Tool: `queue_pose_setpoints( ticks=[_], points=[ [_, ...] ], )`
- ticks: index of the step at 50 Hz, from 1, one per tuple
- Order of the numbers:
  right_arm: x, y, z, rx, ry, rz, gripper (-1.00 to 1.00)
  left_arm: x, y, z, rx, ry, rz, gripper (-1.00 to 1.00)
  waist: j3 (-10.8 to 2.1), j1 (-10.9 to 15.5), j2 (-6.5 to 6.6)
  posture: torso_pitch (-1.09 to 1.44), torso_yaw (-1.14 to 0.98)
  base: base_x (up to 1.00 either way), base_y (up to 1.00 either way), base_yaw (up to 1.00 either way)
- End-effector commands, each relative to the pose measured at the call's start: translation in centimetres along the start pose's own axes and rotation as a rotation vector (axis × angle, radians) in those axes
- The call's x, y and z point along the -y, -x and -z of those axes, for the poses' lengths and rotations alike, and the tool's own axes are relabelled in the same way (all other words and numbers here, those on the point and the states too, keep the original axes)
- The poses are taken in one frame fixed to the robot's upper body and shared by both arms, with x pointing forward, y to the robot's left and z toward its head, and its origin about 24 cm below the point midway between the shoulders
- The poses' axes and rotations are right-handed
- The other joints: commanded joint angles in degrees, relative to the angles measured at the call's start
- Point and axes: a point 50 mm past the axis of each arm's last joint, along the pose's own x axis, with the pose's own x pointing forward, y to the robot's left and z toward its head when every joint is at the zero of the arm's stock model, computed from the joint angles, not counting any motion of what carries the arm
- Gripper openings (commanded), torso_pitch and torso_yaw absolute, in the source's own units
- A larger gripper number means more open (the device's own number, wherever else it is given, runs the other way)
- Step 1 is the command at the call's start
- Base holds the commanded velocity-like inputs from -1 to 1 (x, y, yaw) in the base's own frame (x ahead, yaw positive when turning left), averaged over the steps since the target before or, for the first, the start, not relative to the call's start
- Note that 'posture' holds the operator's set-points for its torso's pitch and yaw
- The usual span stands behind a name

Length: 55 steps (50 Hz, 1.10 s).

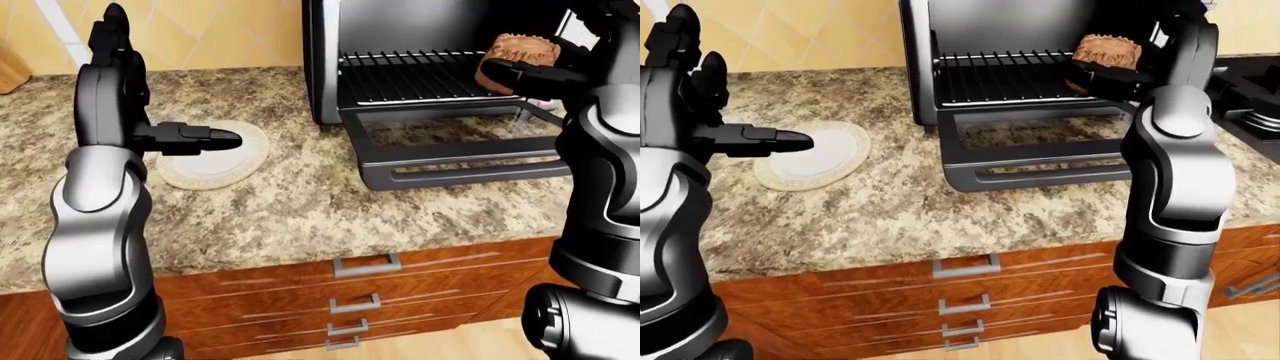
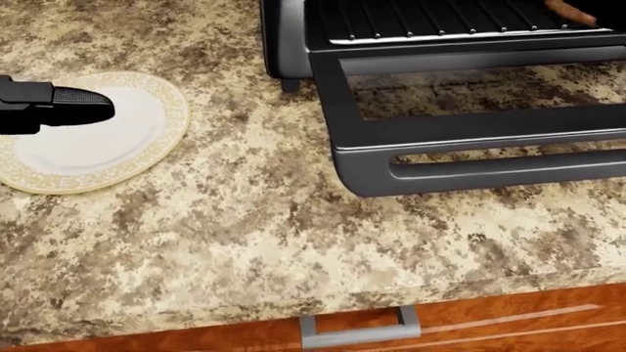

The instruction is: Pick the scone from the rack and place it on the plate on the counter.

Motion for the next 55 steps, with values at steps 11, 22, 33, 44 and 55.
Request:
queue_pose_setpoints(
  ticks=[11,22,33,44,55],
  points=[
    [0.4,0.3,-2.1,0.085,-0.012,-0.001,0.05,-0.5,-0.1,-2.2,0.094,-0.005,-0.02,1.0,-1.54,0.03,-0.05,0.0,0.0,0.0,0.0,0.0],
    [0.4,0.6,-2.5,0.094,-0.009,-0.014,-0.51,-0.6,-0.1,-2.2,0.095,-0.007,-0.024,1.0,-1.65,-0.12,0.16,0.0,0.0,0.0,0.0,0.0],
    [0.4,0.7,-4.1,0.123,-0.016,-0.009,-1.0,-0.8,0.2,-2.1,0.094,-0.005,-0.029,1.0,-1.67,-0.31,0.33,0.0,0.0,0.0,0.0,0.0],
    [-0.2,1.3,-6.8,0.172,-0.03,-0.036,-1.0,-0.5,0.1,-2.1,0.099,0.001,-0.013,1.0,-1.39,-0.26,0.46,0.0,0.0,0.0,0.0,0.0],
    [-3.7,1.4,-9.2,0.217,-0.048,-0.155,-1.0,-0.2,0.2,-2.5,0.103,0.052,-0.002,1.0,-1.2,-0.3,0.75,0.0,0.01,0.0,0.0,0.0]
  ],
)
